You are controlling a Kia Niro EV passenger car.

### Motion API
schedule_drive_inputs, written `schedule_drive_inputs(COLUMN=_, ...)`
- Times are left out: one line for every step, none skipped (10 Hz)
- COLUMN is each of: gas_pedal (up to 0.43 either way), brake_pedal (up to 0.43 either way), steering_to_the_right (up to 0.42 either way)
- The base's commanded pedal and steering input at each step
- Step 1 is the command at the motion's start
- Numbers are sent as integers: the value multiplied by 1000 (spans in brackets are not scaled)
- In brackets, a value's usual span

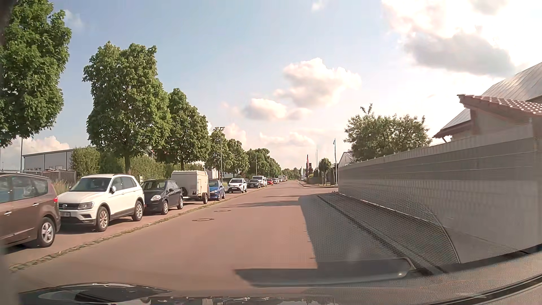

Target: Follow the waypoints while adhering to traffic rules and regulations

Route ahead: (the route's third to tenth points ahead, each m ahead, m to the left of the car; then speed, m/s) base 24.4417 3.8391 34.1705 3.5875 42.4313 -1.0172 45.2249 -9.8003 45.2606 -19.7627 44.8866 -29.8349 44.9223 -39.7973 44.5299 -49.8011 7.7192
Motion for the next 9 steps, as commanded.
schedule_drive_inputs(gas_pedal=0, brake_pedal=73, steering_to_the_right=-1)
schedule_drive_inputs(gas_pedal=0, brake_pedal=104, steering_to_the_right=-1)
schedule_drive_inputs(gas_pedal=0, brake_pedal=110, steering_to_the_right=-1)
schedule_drive_inputs(gas_pedal=0, brake_pedal=98, steering_to_the_right=0)
schedule_drive_inputs(gas_pedal=0, brake_pedal=73, steering_to_the_right=-1)
schedule_drive_inputs(gas_pedal=0, brake_pedal=61, steering_to_the_right=-1)
schedule_drive_inputs(gas_pedal=0, brake_pedal=73, steering_to_the_right=-1)
schedule_drive_inputs(gas_pedal=0, brake_pedal=79, steering_to_the_right=0)
schedule_drive_inputs(gas_pedal=0, brake_pedal=91, steering_to_the_right=0)
